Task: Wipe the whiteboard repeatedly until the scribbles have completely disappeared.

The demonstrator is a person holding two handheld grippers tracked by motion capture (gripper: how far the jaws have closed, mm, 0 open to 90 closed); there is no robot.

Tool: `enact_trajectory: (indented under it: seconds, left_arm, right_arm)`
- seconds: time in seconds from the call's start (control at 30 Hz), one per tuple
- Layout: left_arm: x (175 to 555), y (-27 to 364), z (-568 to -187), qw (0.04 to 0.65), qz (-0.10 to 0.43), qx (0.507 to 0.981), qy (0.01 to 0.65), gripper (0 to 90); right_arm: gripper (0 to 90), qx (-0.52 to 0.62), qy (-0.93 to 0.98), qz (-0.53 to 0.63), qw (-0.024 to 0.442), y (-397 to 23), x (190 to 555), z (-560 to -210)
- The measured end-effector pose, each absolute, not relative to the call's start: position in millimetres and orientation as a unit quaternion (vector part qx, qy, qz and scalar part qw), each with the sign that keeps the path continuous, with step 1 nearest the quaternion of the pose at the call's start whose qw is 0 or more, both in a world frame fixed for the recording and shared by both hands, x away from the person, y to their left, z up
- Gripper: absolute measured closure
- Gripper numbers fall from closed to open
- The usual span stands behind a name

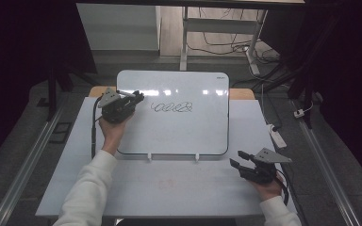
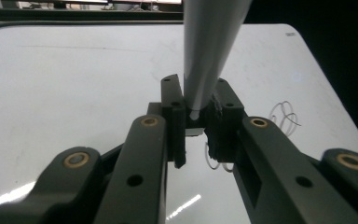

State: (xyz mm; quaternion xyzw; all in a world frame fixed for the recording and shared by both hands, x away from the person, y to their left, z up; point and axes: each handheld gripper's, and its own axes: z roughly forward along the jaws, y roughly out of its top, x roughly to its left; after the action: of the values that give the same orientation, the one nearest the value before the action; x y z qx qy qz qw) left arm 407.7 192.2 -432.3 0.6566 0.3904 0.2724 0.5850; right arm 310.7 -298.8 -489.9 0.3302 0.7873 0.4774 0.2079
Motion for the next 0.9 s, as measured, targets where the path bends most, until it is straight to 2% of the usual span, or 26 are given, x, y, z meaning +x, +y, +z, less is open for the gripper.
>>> enact_trajectory:
  seconds: [0.27, 0.53, 0.73, 0.9]
  left_arm:
    - [415.9, 167.7, -443.9, 0.549, 0.284, 0.69, 0.377, 78.1]
    - [417.1, 149.8, -453.0, 0.542, 0.281, 0.703, 0.364, 78.2]
    - [415.0, 173.7, -451.1, 0.538, 0.292, 0.687, 0.392, 78.2]
    - [408.9, 153.6, -461.6, 0.538, 0.289, 0.706, 0.36, 78.2]
  right_arm:
    - [47.7, 0.332, 0.788, 0.475, 0.208, -299.8, 310.6, -490.7]
    - [47.6, 0.326, 0.791, 0.476, 0.205, -296.9, 311.0, -491.6]
    - [47.5, 0.327, 0.79, 0.477, 0.203, -297.8, 311.2, -491.7]
    - [47.5, 0.326, 0.792, 0.475, 0.202, -295.9, 311.8, -492.6]
